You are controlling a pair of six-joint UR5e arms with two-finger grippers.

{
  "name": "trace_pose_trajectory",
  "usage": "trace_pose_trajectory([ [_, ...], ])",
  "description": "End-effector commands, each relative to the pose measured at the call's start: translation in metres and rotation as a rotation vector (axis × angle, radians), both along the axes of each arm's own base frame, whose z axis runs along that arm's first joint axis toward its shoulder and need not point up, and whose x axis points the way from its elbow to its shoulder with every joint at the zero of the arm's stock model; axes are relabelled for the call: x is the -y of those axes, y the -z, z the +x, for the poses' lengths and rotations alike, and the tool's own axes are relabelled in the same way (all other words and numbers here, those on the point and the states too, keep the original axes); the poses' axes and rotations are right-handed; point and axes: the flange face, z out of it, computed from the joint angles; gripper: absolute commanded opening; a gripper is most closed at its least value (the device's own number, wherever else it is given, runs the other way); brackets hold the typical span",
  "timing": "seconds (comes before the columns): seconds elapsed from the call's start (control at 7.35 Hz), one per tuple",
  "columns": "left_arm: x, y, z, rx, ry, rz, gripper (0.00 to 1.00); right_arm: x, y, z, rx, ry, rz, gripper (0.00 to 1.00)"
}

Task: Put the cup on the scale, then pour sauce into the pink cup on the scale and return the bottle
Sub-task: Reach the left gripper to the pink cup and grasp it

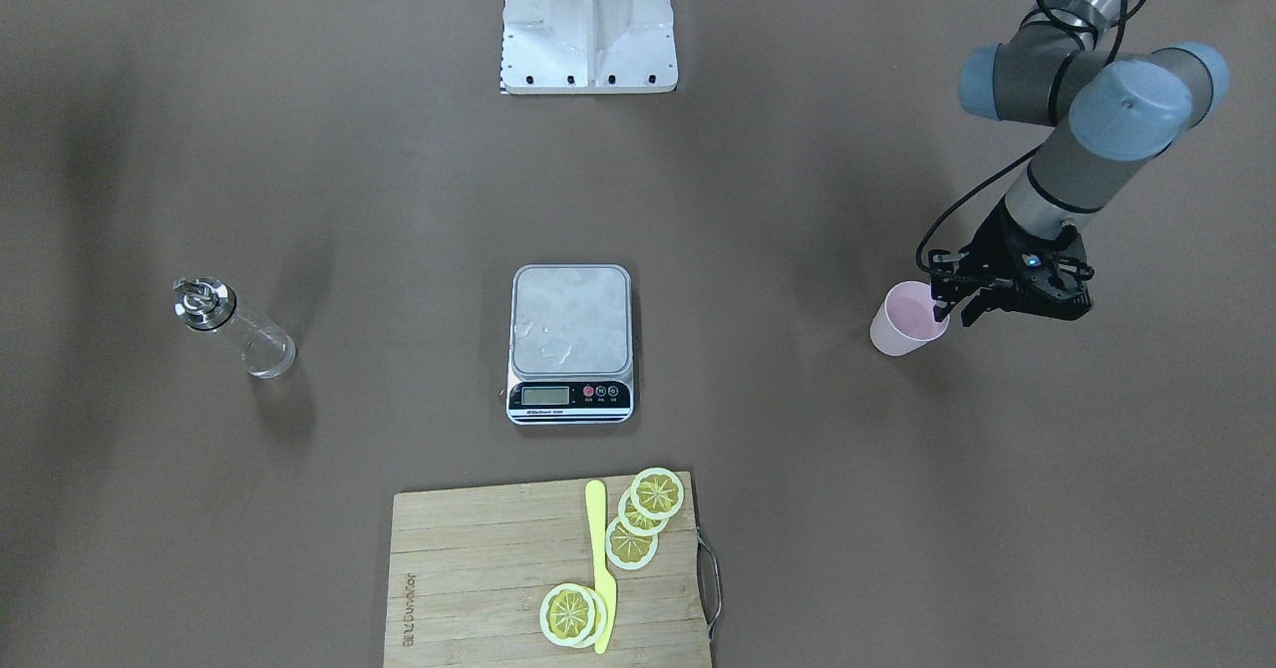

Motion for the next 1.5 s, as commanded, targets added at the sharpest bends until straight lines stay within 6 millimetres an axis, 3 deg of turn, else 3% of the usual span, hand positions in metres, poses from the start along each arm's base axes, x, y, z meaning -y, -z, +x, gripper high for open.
trace_pose_trajectory([
  [0.0, 0.000, 0.002, 0.000, -0.008, 0.004, 0.007, 0.00, 0.000, 0.000, 0.000, 0.000, 0.000, 0.001, 1.00],
  [0.27, -0.003, 0.016, -0.002, -0.027, 0.004, 0.020, 0.00, 0.000, 0.000, 0.000, 0.001, 0.001, -0.001, 1.00],
  [0.68, 0.008, 0.065, 0.007, -0.065, 0.024, 0.020, 0.00, 0.000, 0.000, 0.000, 0.001, 0.000, -0.002, 1.00],
  [0.95, 0.017, 0.130, 0.032, -0.124, 0.088, -0.054, 0.00, 0.000, 0.000, 0.000, 0.001, 0.000, -0.002, 1.00],
  [1.09, 0.008, 0.158, 0.062, -0.141, 0.081, -0.090, 0.00, -0.001, -0.001, 0.000, 0.001, 0.000, -0.004, 1.00],
  [1.36, 0.005, 0.222, 0.093, -0.134, 0.108, -0.156, 0.00, 0.000, 0.000, 0.000, 0.001, 0.000, -0.002, 1.00],
])
